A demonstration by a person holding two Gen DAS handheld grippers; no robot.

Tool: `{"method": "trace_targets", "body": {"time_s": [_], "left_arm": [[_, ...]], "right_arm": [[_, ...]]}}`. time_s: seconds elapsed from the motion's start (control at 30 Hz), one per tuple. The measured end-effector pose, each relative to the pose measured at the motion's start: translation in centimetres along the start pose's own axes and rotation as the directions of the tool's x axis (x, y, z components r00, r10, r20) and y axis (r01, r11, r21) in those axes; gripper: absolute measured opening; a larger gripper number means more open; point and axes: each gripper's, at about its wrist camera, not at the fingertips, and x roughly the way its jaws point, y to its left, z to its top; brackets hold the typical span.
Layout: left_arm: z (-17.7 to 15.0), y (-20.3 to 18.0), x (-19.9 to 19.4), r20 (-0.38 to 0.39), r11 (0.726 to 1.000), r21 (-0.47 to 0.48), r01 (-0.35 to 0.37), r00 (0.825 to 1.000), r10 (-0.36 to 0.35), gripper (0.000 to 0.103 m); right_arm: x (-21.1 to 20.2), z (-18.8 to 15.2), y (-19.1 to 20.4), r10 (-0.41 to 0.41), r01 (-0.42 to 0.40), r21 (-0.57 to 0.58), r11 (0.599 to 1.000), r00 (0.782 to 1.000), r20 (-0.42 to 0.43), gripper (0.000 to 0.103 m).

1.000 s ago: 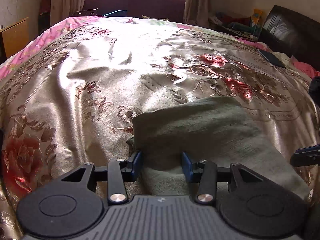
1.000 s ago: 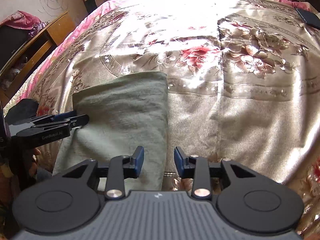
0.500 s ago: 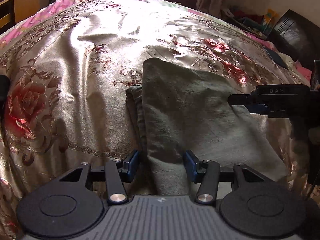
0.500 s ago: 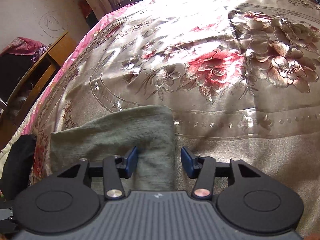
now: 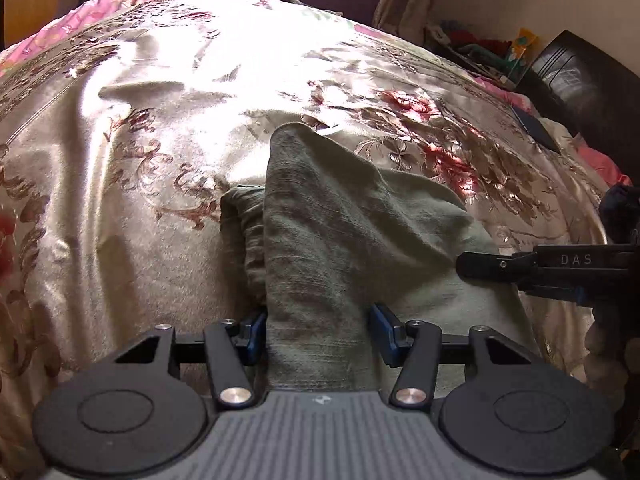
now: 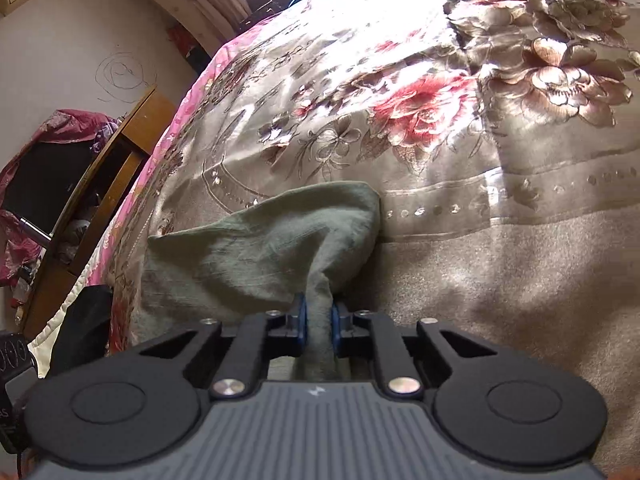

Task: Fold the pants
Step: 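Release the folded trousers with the right gripper and pull back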

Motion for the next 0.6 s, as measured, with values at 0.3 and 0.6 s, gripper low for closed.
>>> {"method": "trace_targets", "body": {"time_s": [0.3, 0.6], "left_arm": [[3.1, 0.1, 1.6, 0.062, 0.993, 0.12, 0.002, 0.998, -0.009, 0.063], [-0.3, 0.4, -0.8, 0.075, 0.978, 0.188, -0.086, 0.994, 0.073, 0.069]], "right_arm": [[-2.8, 3.4, -0.7, -0.255, 0.26, -0.008, 0.966, 0.954, 0.158, 0.023], [-1.0, -5.5, 6.9, -0.133, 0.128, -0.232, 0.964, 0.991, -0.004, 0.021]]}}
